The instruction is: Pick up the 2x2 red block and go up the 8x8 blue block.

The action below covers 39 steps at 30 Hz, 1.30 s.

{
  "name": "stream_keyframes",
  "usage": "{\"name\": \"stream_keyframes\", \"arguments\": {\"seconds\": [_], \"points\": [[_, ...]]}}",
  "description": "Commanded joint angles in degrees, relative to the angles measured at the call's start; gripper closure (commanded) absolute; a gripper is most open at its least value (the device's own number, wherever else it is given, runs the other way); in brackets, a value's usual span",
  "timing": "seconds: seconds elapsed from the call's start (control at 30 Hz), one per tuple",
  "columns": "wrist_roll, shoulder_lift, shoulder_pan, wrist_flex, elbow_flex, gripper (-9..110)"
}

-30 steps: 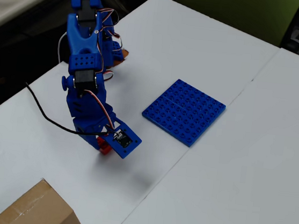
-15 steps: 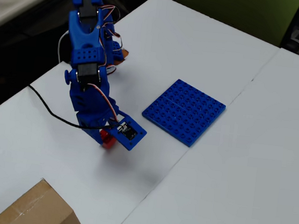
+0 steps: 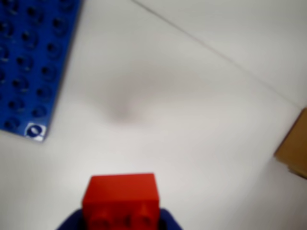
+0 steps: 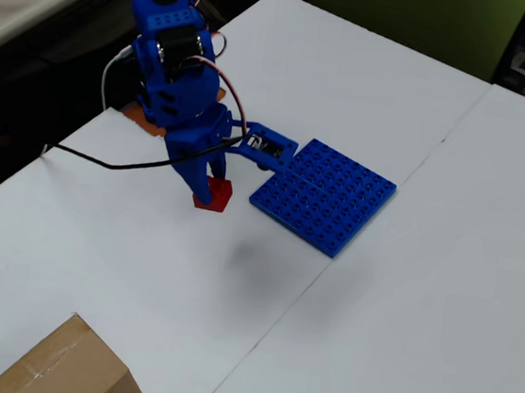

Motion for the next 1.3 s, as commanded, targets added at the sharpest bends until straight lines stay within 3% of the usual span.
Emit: {"name": "stream_keyframes", "arguments": {"seconds": [0.0,0.63,1.27], "points": [[-0.35,4.66,-3.96,1.93,-4.57,101],[-17.31,3.34,-20.92,7.47,-17.23,101],[-30.85,-5.80,-29.44,8.00,-21.27,101]]}}
